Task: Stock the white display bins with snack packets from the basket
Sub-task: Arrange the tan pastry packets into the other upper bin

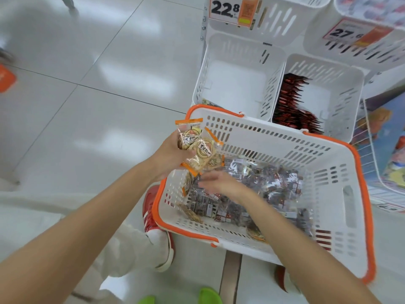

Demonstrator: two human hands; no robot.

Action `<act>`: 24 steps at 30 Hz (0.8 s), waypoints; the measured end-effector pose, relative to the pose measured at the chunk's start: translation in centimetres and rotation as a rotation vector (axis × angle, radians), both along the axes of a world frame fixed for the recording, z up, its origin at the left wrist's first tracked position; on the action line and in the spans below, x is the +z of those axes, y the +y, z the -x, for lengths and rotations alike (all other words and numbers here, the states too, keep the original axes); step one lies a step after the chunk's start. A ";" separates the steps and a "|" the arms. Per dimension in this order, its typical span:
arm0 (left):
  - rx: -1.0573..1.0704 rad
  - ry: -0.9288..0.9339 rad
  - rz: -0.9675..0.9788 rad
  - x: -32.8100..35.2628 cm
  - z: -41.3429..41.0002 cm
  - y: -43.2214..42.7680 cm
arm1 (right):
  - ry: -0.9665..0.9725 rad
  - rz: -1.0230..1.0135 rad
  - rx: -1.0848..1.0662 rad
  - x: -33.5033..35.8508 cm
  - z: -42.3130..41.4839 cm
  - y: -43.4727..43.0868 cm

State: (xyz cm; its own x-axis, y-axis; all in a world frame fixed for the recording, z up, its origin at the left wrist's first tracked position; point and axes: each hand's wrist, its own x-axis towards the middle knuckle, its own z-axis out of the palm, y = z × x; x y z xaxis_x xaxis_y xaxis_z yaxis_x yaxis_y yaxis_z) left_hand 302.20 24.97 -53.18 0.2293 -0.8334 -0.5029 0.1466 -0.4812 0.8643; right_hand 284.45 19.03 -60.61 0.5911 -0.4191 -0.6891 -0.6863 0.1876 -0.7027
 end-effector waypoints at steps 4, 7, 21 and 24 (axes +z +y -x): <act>0.035 0.046 0.000 0.1 -0.6 0.8 | 0.318 0.186 0.594 -5.0 -1.7 3.6; 0.101 0.065 0.018 0.5 -1.0 0.7 | 0.373 0.314 0.498 -6.4 -1.1 2.9; 0.351 0.051 0.148 2.5 0.3 -0.3 | -0.257 0.485 -0.632 11.6 0.7 -3.7; 0.298 0.219 0.179 4.0 2.1 -0.9 | -0.240 0.705 -0.443 14.9 -1.1 -1.8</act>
State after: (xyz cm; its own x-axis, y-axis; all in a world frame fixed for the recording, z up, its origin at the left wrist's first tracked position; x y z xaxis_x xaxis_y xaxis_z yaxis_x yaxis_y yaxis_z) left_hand 300.09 24.03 -49.18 0.3773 -0.8253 -0.4201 0.4467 -0.2351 0.8632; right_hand 285.53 17.24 -45.66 0.3687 -0.9277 -0.0593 -0.4710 -0.1314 -0.8723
